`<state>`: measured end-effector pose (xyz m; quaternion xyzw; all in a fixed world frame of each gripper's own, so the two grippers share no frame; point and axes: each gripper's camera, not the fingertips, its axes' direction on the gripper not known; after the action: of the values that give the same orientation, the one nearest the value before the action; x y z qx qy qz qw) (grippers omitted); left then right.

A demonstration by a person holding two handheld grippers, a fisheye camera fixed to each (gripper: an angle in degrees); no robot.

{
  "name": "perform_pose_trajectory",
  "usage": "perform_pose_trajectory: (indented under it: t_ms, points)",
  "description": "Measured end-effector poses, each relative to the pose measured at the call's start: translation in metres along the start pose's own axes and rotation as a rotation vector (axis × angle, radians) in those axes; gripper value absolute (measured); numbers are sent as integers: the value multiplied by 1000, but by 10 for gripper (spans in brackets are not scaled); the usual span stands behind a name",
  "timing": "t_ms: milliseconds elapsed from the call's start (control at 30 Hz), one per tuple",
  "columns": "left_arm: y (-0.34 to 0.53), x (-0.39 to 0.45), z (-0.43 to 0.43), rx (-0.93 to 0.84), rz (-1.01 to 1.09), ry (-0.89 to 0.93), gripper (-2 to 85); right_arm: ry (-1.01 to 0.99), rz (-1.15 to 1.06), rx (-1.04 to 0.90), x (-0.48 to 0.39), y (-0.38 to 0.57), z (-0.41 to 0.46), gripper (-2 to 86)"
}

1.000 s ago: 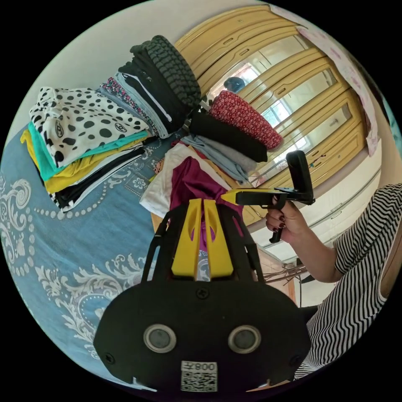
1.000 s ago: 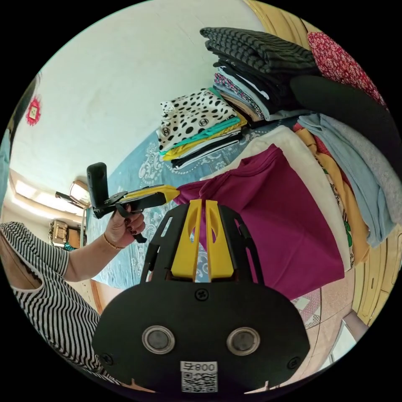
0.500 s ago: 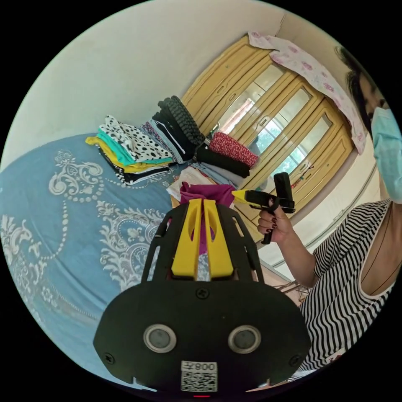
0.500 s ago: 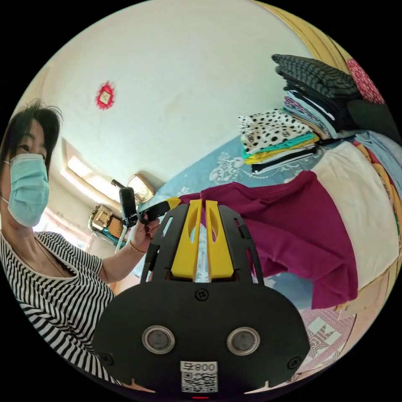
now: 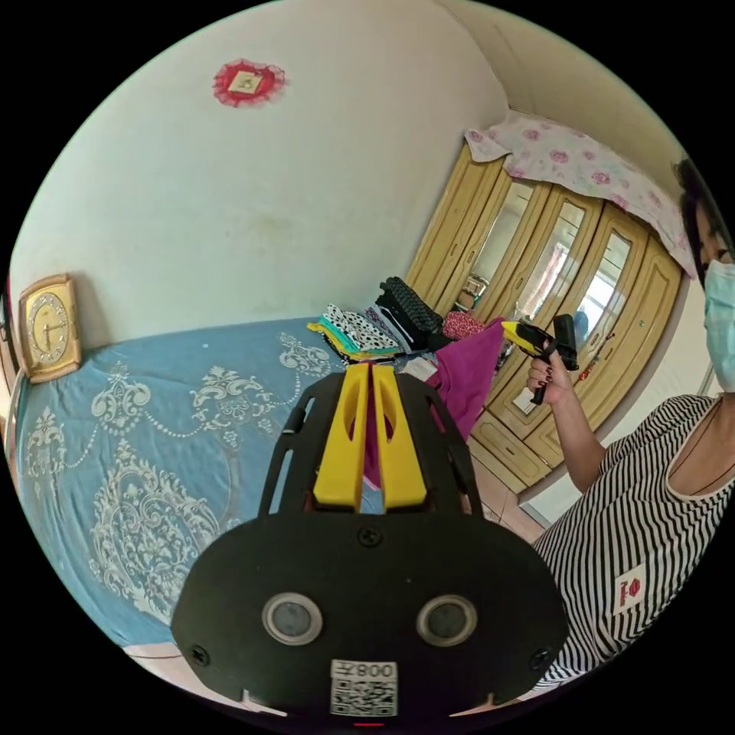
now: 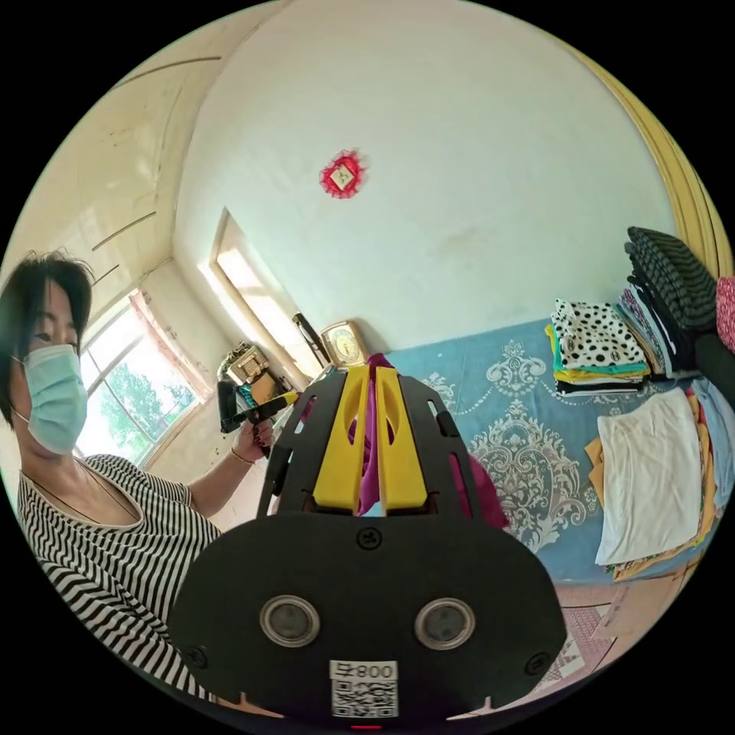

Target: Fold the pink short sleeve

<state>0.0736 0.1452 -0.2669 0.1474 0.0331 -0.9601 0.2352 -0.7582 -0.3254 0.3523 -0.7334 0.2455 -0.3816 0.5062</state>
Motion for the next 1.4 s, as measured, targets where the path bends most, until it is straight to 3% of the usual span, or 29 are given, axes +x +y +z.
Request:
perform_pose_trajectory:
  t_ms: [300, 733, 933, 1133, 1267, 1400]
  points:
    - [102, 8, -219, 216, -106, -171, 7, -76, -99, 66, -83, 6, -37, 12]
    - [220, -30, -344, 300, -356, -170, 6, -139, -167, -35, -140, -42, 36, 10]
    - [230, -62, -380, 345, -399, -203, 6, -117, -111, -108, -126, -88, 111, 10]
    - [226, -90, -425, 417, -416, -277, 6, -182, -75, -233, -118, -158, 242, 10]
    - [218, -86, -461, 474, -359, -334, 7, -287, -93, -277, -130, -220, 332, 11]
    - [207, -75, -471, 466, -239, -257, 6, -340, -130, -305, -136, -278, 399, 12]
